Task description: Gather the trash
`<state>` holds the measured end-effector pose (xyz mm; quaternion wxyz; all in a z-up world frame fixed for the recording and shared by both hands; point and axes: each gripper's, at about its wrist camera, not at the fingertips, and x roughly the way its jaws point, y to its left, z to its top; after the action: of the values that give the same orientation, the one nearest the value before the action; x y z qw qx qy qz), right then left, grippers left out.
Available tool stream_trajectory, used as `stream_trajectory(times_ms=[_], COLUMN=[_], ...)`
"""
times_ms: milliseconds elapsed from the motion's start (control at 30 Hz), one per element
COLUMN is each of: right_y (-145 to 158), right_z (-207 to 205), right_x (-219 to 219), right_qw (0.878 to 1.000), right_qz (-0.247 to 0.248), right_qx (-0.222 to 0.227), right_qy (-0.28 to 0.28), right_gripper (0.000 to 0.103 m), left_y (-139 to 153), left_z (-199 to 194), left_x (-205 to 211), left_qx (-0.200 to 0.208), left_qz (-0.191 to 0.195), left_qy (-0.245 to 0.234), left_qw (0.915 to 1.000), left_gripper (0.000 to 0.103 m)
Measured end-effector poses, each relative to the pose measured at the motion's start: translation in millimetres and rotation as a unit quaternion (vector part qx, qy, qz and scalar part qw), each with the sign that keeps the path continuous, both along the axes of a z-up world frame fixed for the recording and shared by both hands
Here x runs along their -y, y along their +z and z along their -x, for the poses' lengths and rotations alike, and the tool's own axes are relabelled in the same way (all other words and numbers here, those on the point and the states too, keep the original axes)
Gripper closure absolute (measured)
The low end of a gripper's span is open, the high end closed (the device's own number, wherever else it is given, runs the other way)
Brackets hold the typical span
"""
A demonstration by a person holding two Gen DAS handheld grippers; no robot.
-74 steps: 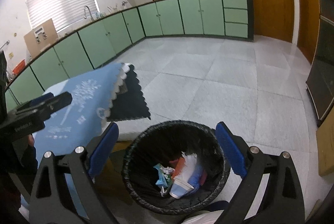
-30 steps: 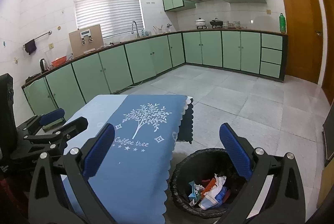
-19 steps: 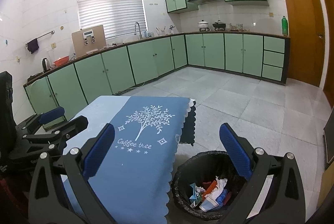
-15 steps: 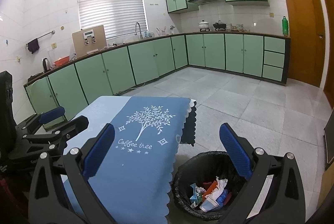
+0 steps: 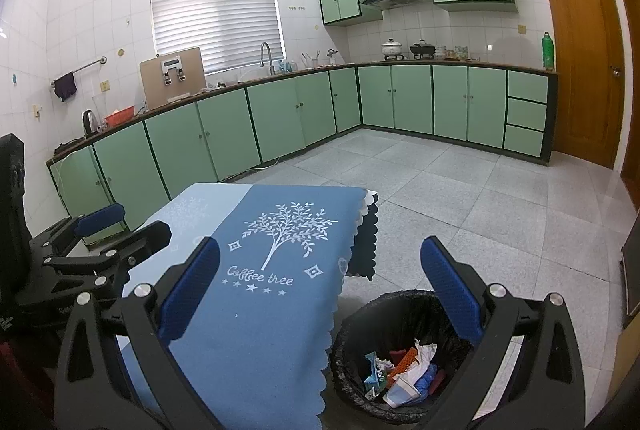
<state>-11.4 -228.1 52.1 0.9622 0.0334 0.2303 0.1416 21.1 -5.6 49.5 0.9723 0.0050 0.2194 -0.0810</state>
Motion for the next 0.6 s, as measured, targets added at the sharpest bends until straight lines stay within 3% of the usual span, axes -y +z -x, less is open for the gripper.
stream_trajectory(times_ms=[600], right_y=[-0.5], right_z=[-0.7], right_x=[-1.5], right_qw=[1.000], right_qz=[0.001], right_qx=[-0.001], right_qy=[0.001], right_gripper=[0.005], left_y=[0.7], left_z=[0.3], left_x=[-1.0], left_qx=[0.000], left_qz=[-0.001], left_qy=[0.000], left_qw=[1.0000], left_gripper=[0.006])
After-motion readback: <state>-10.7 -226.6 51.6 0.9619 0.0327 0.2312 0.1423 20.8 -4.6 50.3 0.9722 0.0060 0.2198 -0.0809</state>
